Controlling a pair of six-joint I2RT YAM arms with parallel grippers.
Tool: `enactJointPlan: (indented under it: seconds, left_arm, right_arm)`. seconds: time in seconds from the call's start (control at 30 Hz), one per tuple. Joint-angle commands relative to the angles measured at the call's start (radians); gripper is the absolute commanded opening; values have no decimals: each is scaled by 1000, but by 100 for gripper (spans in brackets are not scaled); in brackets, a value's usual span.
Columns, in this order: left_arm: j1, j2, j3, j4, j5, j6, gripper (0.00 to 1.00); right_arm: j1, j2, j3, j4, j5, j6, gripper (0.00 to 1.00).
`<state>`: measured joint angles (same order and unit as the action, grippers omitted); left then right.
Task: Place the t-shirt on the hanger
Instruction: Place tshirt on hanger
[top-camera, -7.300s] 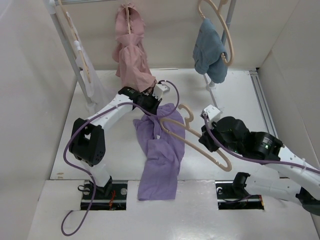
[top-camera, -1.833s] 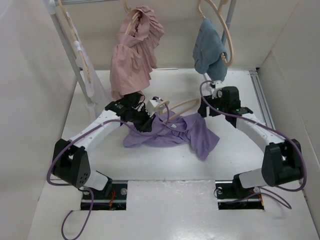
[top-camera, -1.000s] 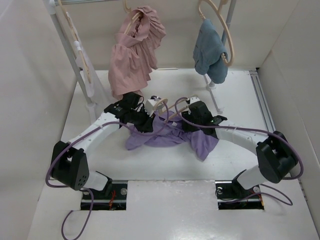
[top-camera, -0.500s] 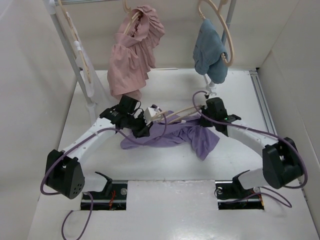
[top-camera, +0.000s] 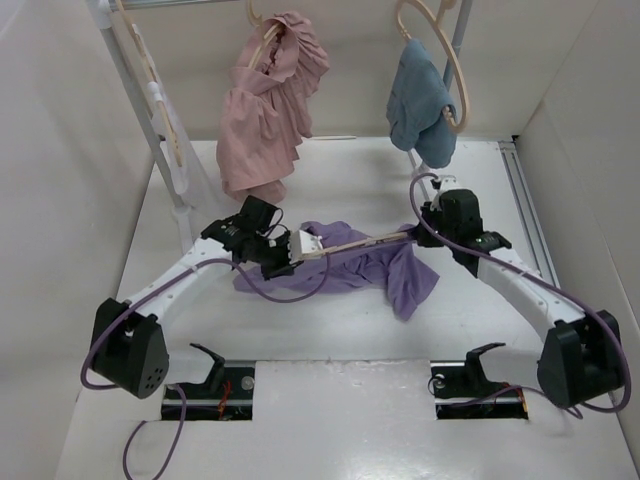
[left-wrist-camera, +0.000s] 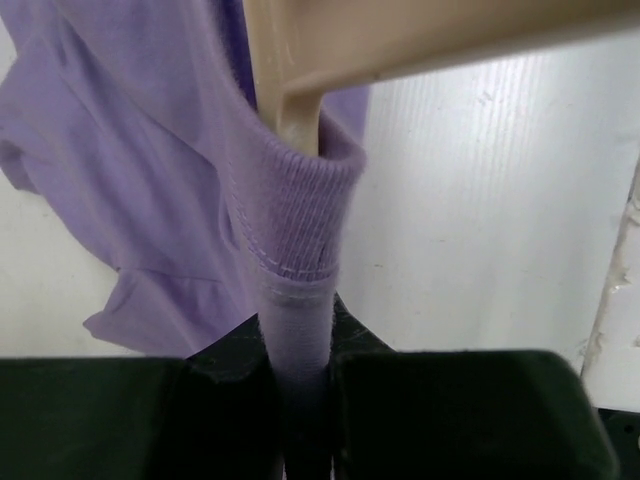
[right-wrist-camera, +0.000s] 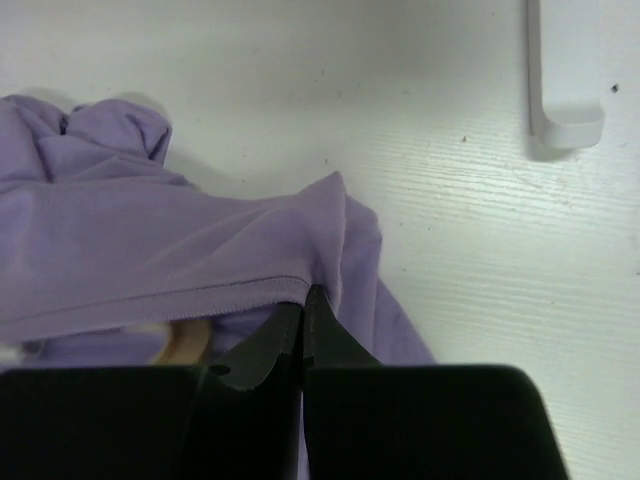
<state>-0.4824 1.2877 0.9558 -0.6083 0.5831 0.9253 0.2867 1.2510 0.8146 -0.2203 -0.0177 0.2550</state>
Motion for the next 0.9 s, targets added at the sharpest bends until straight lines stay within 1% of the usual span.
enactJointPlan:
  seconds: [0.0, 0.13, 0.23, 0.27, 0.3, 0.33, 0.4, 0.43, 0.5, 0.53, 0.57, 0.6, 0.67, 0.7, 0.77, 0.8, 0.87]
  left_arm:
    - [7, 45, 18, -67, -117, -26, 0]
    - [7, 117, 63, -54, -207, -52, 0]
    - [7, 139, 104, -44, -220, -53, 0]
    - [7, 139, 132, -53, -195, -36, 0]
    - [-14, 139, 156, -53, -165, -23, 0]
    - [-34, 139, 167, -53, -164, -10, 0]
    - [-83, 139, 199, -53, -164, 30, 0]
    - [-84, 139, 210, -82, -117, 44, 0]
    - [-84, 139, 233, -116, -54, 72, 0]
    - [-84, 139, 242, -158, 1, 120, 0]
    - [-84, 139, 254, -171, 23, 138, 0]
    - [-84, 139, 255, -171, 37, 138, 0]
    - [-84, 128, 245, -160, 47, 121, 0]
    - [-84, 118, 245, -160, 47, 121, 0]
    - [-84, 117, 222, -160, 57, 133, 0]
    - [-84, 108, 222, -160, 57, 133, 0]
    - [-84, 108, 212, -160, 69, 142, 0]
  right_arm:
    - [26, -103, 63, -16, 117, -128, 0]
    - [112, -154, 130, -100, 234, -186, 0]
    - [173, -154, 161, -123, 230, -253, 0]
    - [193, -154, 161, -114, 205, -269, 0]
    - [237, -127, 161, -46, 99, -298, 0]
    - [283, -111, 161, -15, 58, -313, 0]
    - [316, -56, 176, 41, -32, -350, 0]
    - [327, -35, 190, 85, -126, -362, 0]
    - [348, 39, 250, 85, -183, -408, 0]
    - [361, 62, 270, 85, -233, -424, 0]
    - [361, 80, 299, 73, -261, -443, 0]
    - [361, 105, 310, 58, -287, -474, 2]
    - [352, 105, 310, 24, -344, -484, 15]
    - [338, 93, 292, 15, -355, -484, 28]
    - [322, 32, 255, 15, -355, -484, 46]
    - [313, 10, 241, 15, -364, -484, 60]
    - [301, -45, 219, 15, -364, -514, 69]
